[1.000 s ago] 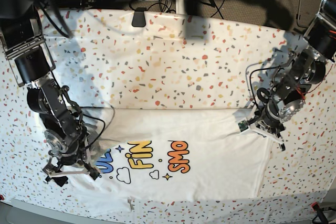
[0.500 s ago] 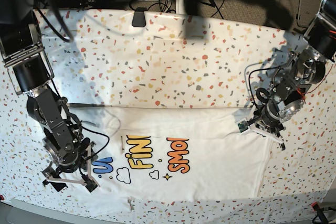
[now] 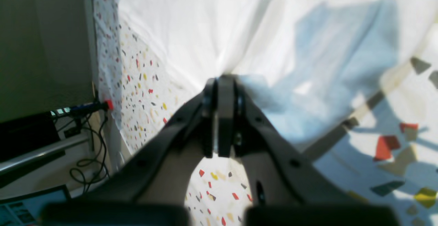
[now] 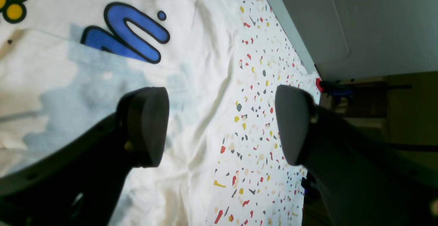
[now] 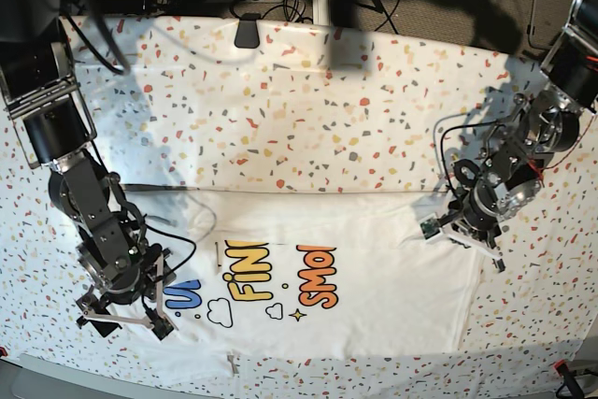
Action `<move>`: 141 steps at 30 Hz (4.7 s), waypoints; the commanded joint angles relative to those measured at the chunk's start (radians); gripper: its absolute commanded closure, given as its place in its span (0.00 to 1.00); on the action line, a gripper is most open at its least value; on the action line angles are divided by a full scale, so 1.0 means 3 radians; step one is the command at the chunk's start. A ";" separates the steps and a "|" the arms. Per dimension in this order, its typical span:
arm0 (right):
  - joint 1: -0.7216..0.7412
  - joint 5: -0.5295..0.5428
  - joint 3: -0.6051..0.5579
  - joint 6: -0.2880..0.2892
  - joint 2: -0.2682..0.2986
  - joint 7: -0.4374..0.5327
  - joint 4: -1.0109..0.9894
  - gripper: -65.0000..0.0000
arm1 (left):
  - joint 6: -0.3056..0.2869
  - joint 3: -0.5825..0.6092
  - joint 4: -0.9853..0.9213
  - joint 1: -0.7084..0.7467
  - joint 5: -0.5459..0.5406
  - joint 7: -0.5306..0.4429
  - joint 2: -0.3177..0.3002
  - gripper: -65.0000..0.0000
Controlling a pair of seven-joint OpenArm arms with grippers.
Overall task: Fold the T-shirt properly
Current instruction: 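Lower the folded shoulder edge onto the shirt body and release, then regrasp the folded edge with both grippers, then drag the shirt toward the robot with both grippers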
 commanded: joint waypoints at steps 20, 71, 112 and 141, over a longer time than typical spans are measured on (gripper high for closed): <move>0.0130 0.0558 0.0031 0.1698 0.0381 -0.0492 0.0053 0.28 | 0.0205 -0.0037 0.0118 -0.0090 0.0542 0.0603 0.0086 0.64; -0.0066 -0.0100 -0.1350 0.1184 0.0702 -0.0252 0.0337 0.30 | -0.0379 -0.0033 0.0412 0.0304 0.0479 0.0406 0.0024 0.72; -0.0459 0.0277 -0.1349 0.0802 0.0932 -0.0857 0.0893 1.00 | -0.0229 -0.0033 0.0431 0.0538 0.0137 0.0636 0.0033 1.00; -0.2106 0.0078 -0.0520 0.0565 0.1581 -0.1280 0.2333 1.00 | 0.0075 -0.0036 0.1778 0.1751 0.0678 0.1644 -0.0181 1.00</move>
